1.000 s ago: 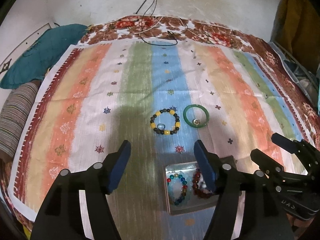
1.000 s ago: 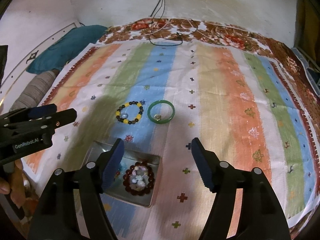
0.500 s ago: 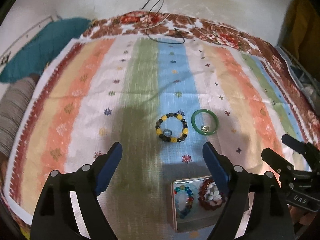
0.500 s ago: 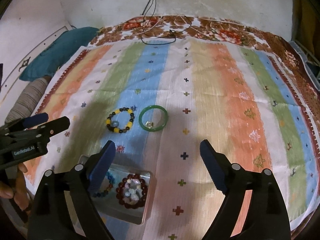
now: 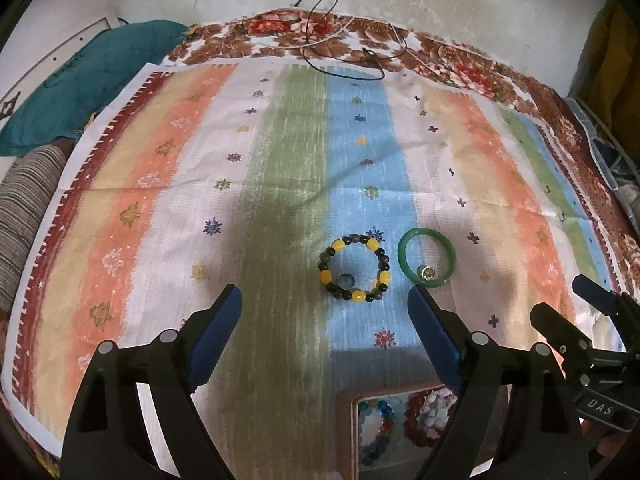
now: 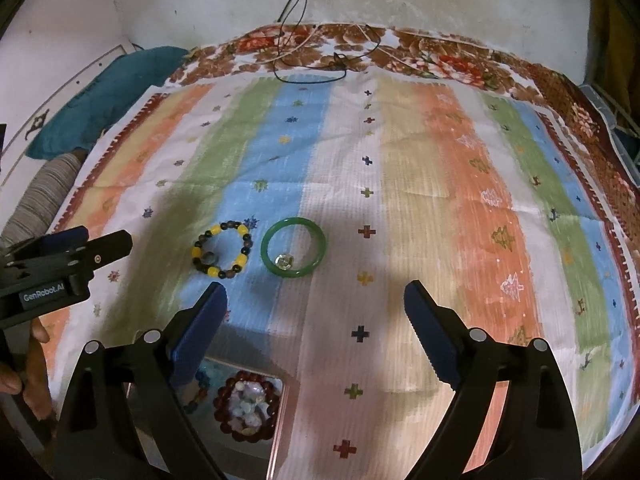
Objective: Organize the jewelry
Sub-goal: 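Move both tools toward the yellow-black bracelet and the green bangle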
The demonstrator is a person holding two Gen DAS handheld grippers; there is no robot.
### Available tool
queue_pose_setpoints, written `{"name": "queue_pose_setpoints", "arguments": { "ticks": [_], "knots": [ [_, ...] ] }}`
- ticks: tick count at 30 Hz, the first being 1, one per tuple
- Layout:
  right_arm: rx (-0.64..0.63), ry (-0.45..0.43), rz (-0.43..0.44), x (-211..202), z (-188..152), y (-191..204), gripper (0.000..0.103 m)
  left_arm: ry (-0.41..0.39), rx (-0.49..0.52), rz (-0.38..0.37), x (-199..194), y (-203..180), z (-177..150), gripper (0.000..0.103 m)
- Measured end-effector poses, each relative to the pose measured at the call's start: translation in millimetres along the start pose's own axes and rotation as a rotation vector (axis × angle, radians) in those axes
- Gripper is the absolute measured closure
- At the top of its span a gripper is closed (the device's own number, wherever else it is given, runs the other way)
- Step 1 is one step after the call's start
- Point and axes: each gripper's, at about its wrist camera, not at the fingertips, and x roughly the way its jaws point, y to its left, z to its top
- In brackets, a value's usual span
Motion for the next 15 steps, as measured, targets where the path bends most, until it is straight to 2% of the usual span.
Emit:
{"name": "queue_pose_setpoints", "arguments": {
  "ticks": [9,15],
  "knots": [
    [0.009,0.041,-0.022,22,8,-4,0.012,0.028,-0.005,0.012,23,3,7,0.019],
    [0.012,0.034,-0.029,27,14,-4,0.012,0.039,-0.003,0.016,34,5,11,0.019]
  ]
}}
